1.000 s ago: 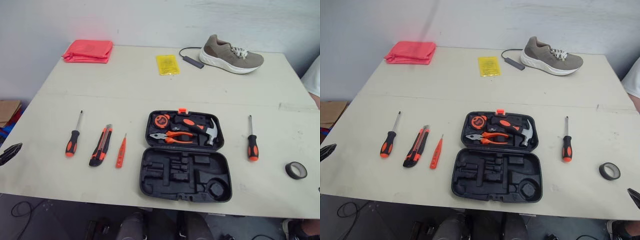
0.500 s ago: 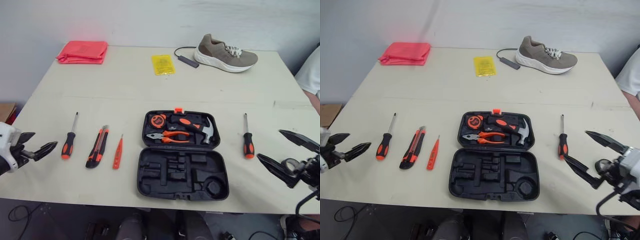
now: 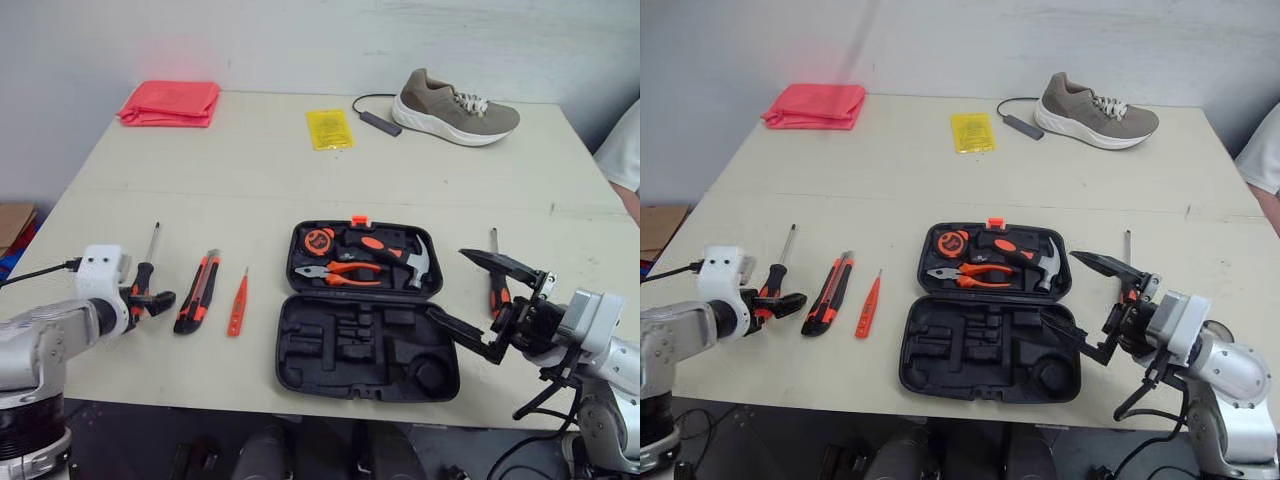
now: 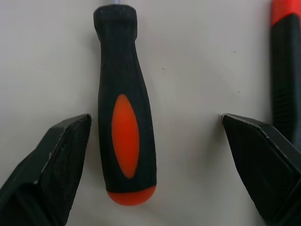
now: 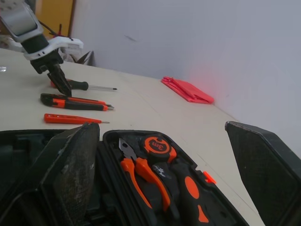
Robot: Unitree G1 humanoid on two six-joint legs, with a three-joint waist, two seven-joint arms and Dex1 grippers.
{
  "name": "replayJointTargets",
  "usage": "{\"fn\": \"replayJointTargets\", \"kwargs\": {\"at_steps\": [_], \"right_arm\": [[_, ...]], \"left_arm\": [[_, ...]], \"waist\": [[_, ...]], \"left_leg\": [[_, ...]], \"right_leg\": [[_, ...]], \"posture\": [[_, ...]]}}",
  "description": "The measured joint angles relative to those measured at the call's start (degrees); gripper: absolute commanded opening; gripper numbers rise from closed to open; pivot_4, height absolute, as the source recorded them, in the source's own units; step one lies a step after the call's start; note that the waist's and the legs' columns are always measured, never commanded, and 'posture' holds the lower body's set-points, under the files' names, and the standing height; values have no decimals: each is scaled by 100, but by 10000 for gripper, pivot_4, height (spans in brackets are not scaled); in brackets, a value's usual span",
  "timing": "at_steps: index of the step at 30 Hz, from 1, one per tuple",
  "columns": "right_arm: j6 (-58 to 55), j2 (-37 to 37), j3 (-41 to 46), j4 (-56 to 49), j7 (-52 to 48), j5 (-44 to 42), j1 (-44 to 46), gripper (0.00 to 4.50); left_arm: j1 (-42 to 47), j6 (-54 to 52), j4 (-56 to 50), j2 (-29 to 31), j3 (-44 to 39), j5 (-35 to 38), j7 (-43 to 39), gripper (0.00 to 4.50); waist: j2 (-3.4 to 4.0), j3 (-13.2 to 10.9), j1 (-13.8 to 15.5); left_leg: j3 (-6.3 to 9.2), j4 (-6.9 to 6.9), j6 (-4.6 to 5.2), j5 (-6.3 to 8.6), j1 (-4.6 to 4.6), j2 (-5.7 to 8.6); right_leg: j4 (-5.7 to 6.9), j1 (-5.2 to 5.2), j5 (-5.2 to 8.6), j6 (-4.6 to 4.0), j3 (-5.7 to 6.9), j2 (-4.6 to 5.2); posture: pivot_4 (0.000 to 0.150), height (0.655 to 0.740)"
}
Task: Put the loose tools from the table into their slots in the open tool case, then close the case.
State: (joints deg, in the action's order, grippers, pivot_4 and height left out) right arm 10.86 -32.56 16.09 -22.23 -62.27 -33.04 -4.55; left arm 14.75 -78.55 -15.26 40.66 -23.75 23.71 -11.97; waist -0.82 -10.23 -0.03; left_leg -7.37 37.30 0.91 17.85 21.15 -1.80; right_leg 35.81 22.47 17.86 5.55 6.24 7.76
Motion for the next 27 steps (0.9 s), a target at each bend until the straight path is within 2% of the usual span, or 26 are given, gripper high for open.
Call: {"fn": "replayJointTargets", "kwargs": {"at_steps": [4,5,8,13,18,20,23,27], "right_arm": [[162,-22,-111,-1,-195,17,71,44715],[169,-38,-149,-14,-227,14,73,44957],[173,-40,-254,-114,-321,-27,67,45000],[174,-102,-255,-241,-418,-112,-10,45000],[174,-145,-255,-233,-486,-138,-26,45000],[191,-190,-233,-201,-514,-133,-27,45000],[292,-326,-71,-13,-532,-106,-56,45000],[436,-499,151,273,-619,-77,-73,45000]], "left_arm": [[126,263,269,-3,172,-156,27,44954],[120,301,285,8,210,-163,18,42426],[49,430,344,36,283,-164,-88,32312],[-35,494,415,88,289,-169,-190,8601],[-78,552,390,167,271,-164,-279,7849],[-269,890,352,301,268,-169,-463,7849],[-623,1719,191,713,278,-147,-1198,7849],[-405,3370,193,1189,329,-143,-2431,7849]], "waist": [[5,3,5],[9,5,9],[23,14,9],[35,23,-24],[35,23,-30],[33,22,-44],[2,5,-19],[-6,2,83]], "left_leg": [[0,-1,-6,-3,-6,-4],[0,-1,-6,-2,-7,-3],[0,-1,-5,-3,-10,-2],[-5,-7,-9,-4,-23,-5],[-12,-10,-12,-1,-26,-8],[-16,-13,-13,0,-25,-9],[-11,-5,-15,1,-3,-13],[-3,1,-27,14,4,4]], "right_leg": [[4,0,1,-3,-9,5],[4,-1,1,-3,-10,14],[6,-1,1,-3,-10,29],[11,-2,4,-8,-14,25],[11,0,5,-11,-16,24],[10,4,6,-13,-18,25],[8,17,8,-17,-11,25],[-1,10,7,-17,2,52]], "posture": [[1500,7400],[1500,7400],[1500,7400],[1500,7400],[1500,7400],[1500,7400],[1500,7400],[1500,7400]]}}
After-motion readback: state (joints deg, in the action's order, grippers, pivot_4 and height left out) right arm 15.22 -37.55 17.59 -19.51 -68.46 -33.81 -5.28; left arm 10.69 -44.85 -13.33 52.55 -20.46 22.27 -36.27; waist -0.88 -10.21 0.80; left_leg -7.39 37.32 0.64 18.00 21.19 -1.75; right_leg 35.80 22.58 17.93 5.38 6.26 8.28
